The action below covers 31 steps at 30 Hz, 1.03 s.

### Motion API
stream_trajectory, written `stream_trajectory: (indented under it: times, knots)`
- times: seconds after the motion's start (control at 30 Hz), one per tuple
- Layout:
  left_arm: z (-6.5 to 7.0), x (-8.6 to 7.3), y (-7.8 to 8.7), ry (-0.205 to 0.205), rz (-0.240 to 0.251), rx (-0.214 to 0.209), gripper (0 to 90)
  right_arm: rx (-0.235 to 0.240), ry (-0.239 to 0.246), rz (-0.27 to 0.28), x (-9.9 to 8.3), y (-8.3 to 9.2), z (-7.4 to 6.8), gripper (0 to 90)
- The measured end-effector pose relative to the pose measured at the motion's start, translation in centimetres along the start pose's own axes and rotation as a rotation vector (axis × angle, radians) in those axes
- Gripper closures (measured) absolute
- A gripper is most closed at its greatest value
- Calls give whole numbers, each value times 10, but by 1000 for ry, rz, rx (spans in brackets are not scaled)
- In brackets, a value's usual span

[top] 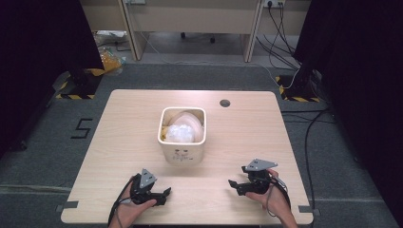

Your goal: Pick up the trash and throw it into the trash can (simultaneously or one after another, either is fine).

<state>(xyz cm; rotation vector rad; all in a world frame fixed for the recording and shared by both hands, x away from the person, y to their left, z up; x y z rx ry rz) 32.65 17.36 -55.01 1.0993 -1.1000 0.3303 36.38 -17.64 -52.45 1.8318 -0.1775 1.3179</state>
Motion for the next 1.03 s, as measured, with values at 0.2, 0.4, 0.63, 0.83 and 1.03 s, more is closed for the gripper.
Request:
stream_trajectory:
  times: [0.2,0.4,0.63,0.83,1.03]
  knots:
    - [0,0,0,-1,-1,0,127,-46,50,-43,-13,-2,0,161]
    - [0,0,0,-1,-1,0,126,-62,68,-34,-21,-6,-1,114]
    - [0,0,0,-1,-1,0,126,-66,67,-32,-21,-6,-1,114]
    - [0,0,0,-3,-2,0,126,-66,67,-32,-21,-6,-1,114]
    - [0,0,0,0,0,1,126,-66,67,-32,-21,-6,-1,114]
Point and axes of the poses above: each handheld gripper's, and its own axes: y roughly backward along the jaws, x roughly out of its top, z roughly to its right, the point moved 4 cm from there along -y, roughly forward along the jaws, and after that the axes turned 9 degrees about z, right-handed, at the moved point
